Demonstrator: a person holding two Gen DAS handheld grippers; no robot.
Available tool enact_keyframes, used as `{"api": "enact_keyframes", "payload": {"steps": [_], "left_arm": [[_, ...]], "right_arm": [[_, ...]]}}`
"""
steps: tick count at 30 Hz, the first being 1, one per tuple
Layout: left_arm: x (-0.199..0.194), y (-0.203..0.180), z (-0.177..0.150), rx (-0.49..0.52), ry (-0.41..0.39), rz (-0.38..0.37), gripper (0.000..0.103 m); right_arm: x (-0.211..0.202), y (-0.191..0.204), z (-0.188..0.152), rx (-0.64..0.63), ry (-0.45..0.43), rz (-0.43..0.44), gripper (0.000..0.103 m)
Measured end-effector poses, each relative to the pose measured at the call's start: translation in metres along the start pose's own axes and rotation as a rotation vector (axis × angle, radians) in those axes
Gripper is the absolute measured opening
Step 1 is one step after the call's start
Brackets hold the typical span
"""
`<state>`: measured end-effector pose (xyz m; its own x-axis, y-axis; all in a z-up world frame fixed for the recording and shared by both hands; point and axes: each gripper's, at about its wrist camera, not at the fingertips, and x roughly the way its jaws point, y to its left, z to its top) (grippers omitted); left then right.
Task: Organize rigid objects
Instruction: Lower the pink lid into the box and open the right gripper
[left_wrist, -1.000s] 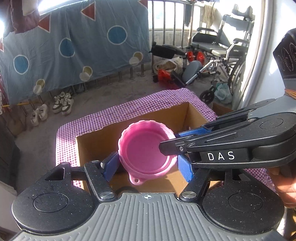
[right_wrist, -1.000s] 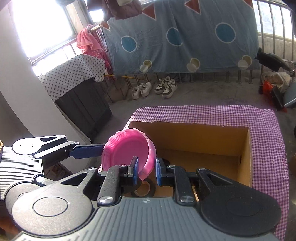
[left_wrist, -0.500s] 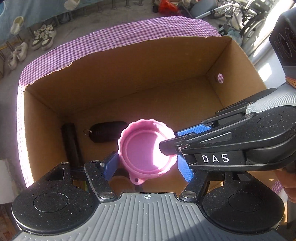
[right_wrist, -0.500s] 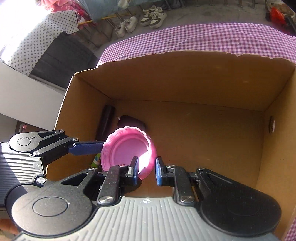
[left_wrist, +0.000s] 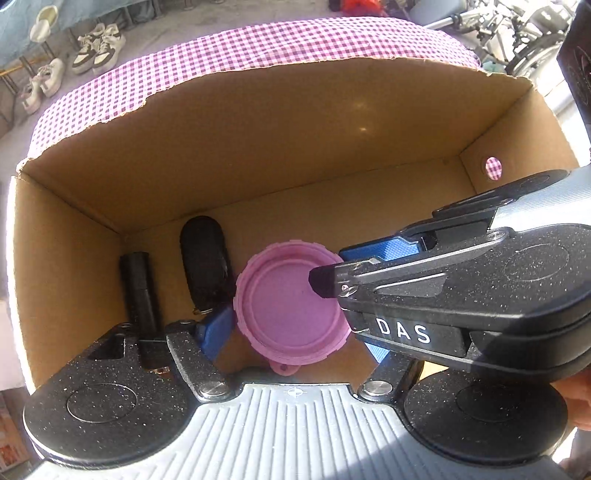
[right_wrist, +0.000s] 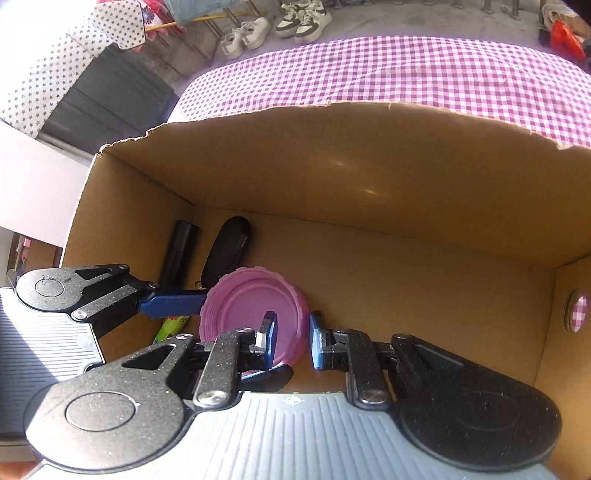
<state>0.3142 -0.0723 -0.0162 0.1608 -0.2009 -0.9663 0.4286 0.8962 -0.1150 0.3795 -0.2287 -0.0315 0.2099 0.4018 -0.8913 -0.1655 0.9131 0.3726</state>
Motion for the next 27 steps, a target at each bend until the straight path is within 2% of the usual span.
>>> {"api": "enact_keyframes", "payload": {"steps": [3,6,8,9,10,16,23,27], "left_arm": [[-0.006,-0.002,-0.004,-0.008,-0.018,-0.013,0.084],[-0.017,-0.002,-0.010,-0.012,-0.031,-0.023,0.086],[-0.031,-0.001,-0.015,-0.012,-0.047,-0.027,0.087],[-0.036,0.002,-0.013,-0.013,-0.057,-0.029,0.087],[-0.042,0.003,-0.014,-0.015,-0.067,-0.030,0.088],[-0.084,-0.007,-0.032,-0.002,-0.153,-0.049,0.088],[-0.132,-0.034,-0.065,0.076,-0.326,-0.049,0.089],[-0.156,-0.044,-0.100,0.099,-0.435,-0.087,0.094]], "right_arm": [[-0.003,-0.001,0.000,0.012,-0.019,0.005,0.023],[-0.020,-0.013,-0.001,0.056,-0.037,0.022,0.025],[-0.034,-0.018,-0.005,0.072,-0.062,0.020,0.033],[-0.042,-0.019,-0.008,0.073,-0.080,0.021,0.043],[-0.049,-0.018,-0.011,0.068,-0.099,0.026,0.047],[-0.104,-0.014,-0.036,0.070,-0.214,0.073,0.047],[-0.176,-0.002,-0.096,0.051,-0.388,0.131,0.048],[-0.212,0.009,-0.153,0.023,-0.505,0.120,0.048]]}}
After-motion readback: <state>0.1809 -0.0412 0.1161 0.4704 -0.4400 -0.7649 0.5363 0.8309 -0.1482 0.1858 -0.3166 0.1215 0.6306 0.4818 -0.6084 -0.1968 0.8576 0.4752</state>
